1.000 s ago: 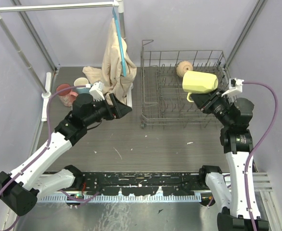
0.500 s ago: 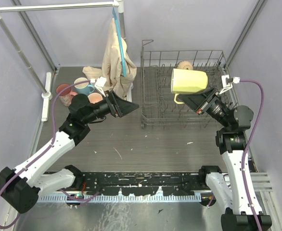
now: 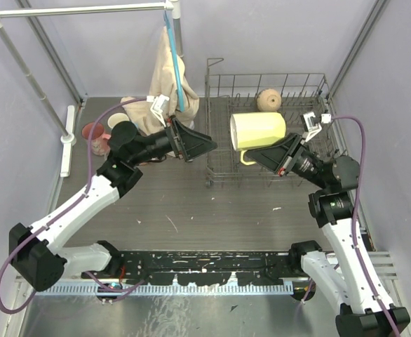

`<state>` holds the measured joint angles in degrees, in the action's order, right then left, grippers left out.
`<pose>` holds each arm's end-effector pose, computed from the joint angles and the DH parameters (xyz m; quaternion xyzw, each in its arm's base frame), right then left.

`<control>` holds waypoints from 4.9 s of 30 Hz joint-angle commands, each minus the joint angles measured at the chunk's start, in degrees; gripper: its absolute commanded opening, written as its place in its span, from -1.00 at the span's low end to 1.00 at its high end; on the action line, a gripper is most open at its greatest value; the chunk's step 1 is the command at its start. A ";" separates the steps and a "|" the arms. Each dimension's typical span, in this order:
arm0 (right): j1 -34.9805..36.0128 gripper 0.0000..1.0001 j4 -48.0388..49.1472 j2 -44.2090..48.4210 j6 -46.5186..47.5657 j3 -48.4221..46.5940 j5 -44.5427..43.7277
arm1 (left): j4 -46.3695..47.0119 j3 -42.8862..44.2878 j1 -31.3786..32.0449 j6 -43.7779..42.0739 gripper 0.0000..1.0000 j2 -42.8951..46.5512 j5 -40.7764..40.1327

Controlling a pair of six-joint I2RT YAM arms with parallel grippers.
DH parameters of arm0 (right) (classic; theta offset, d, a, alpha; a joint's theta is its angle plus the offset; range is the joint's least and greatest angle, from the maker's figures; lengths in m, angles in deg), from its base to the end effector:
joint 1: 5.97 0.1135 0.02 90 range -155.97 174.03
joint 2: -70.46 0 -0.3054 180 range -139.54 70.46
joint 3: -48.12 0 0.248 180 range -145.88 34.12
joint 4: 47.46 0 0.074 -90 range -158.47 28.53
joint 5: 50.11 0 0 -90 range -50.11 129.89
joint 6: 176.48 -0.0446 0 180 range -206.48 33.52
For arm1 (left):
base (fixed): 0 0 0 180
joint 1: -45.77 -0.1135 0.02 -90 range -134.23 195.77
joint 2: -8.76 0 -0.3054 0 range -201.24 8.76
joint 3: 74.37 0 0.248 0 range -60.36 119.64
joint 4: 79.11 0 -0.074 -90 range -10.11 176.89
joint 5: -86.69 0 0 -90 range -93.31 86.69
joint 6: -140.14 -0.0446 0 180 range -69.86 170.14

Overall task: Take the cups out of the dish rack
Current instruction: Unload the cup from the dish rack, then place the cup at the center of the board.

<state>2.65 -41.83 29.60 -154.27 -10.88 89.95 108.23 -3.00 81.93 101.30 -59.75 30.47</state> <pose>0.1122 0.0516 0.4319 -0.0638 0.6054 0.6510 0.4534 0.1994 -0.1765 0.4297 0.1409 0.6376 -0.6416 0.4024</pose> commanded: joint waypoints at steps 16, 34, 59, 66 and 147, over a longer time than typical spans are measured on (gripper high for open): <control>5.41 -0.99 4.02 1.11 3.59 0.26 -3.12 | -0.87 11.03 8.25 -4.92 0.68 -9.43 -2.25; 6.11 -0.99 3.22 1.51 4.42 1.27 -3.40 | 0.14 15.44 11.13 -4.74 -0.66 -13.48 -3.28; 6.20 0.31 -4.17 5.88 11.29 3.83 -6.49 | -5.08 13.22 9.00 -6.31 -1.00 -5.57 -9.33; 6.16 0.40 -14.97 8.27 18.95 3.20 -8.83 | -8.39 11.58 2.02 -3.91 -1.00 -0.46 -9.72; 6.12 0.41 -25.41 2.10 36.31 5.80 -21.06 | -68.89 26.49 -14.10 -22.79 -0.14 -35.50 -40.69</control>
<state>8.60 -69.98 32.07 -118.10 -4.21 70.46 38.14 23.18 67.68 77.93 -97.17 -10.43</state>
